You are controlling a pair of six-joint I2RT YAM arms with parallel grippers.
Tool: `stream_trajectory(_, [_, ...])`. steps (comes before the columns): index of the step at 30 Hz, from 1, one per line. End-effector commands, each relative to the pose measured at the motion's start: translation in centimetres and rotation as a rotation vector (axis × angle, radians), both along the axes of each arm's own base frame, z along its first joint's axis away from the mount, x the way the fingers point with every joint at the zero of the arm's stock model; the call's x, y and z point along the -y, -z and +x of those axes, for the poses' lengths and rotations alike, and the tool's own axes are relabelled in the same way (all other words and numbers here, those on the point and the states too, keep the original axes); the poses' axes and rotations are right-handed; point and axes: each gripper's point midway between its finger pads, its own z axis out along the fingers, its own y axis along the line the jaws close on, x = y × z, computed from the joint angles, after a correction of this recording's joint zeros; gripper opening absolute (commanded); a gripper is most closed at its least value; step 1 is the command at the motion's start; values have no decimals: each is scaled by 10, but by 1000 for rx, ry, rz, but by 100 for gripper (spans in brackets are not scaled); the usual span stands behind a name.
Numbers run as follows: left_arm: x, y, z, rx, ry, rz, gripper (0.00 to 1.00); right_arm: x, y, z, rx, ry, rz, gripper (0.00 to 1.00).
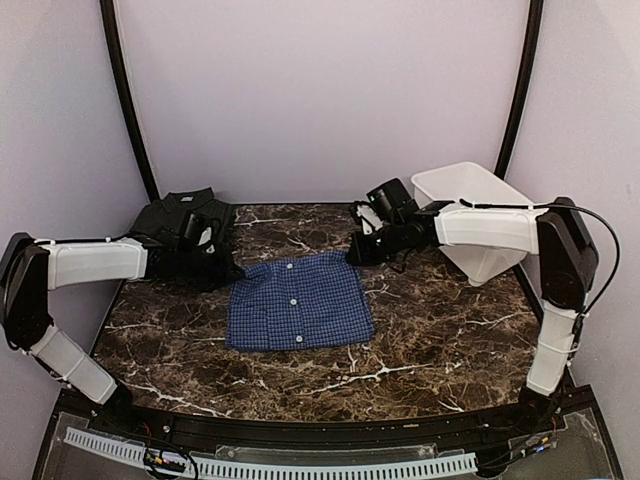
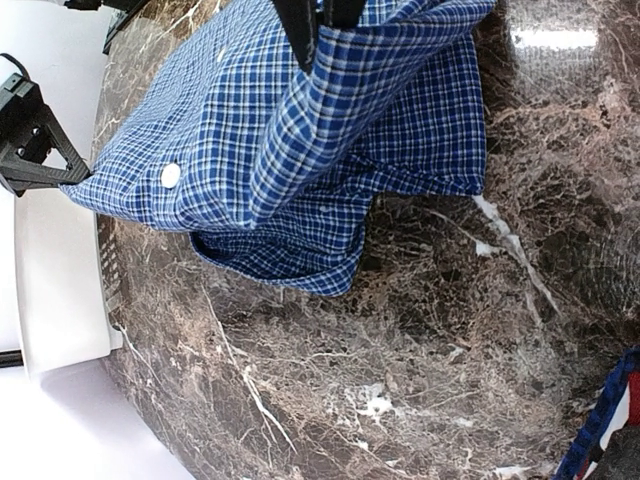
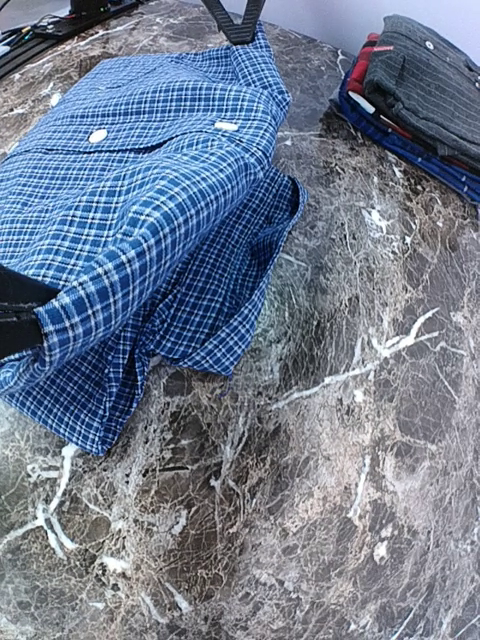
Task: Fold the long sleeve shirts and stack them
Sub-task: Fold the 2/3-rectangle-folded shirt at the center of the board.
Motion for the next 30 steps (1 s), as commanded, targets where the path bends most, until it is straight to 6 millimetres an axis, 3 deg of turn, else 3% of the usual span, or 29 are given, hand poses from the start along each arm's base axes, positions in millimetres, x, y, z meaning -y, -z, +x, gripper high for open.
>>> stream_trajectory(1, [-3, -2, 14, 7, 0, 38, 0, 12, 9, 7, 16, 43, -34, 0])
stream_trajectory(8, [-10, 7, 48, 16, 7, 61, 0, 41, 31, 32, -20, 118, -42, 0])
stream_trajectory(10, [-14, 13, 59, 13, 6, 72, 8, 46, 37, 41, -33, 138, -57, 0])
stream_trajectory(11, [-15, 13, 66, 14, 5, 76, 18, 47, 41, 43, -44, 140, -63, 0])
stream_trajectory(12, [-18, 12, 70, 20, 4, 85, 27, 47, 39, 45, -45, 139, -65, 5])
stream_trajectory(15, [-21, -5, 83, 60, 4, 111, 46, 45, 28, 46, -28, 131, -58, 36])
stream_trajectory(18, [-24, -19, 86, 90, -1, 127, 56, 48, 12, 46, 10, 142, -67, 47])
stream_trajectory(21, [-20, -26, 77, 94, 18, 108, 55, 44, -2, 39, 43, 133, -91, 48])
stream_trajectory(25, [1, -27, 58, 92, 70, 87, 47, 20, -14, 24, 77, 75, -90, 44])
stream_trajectory(30, [45, -25, 42, 84, 160, 26, 34, -1, 1, 18, 54, 27, -93, 32])
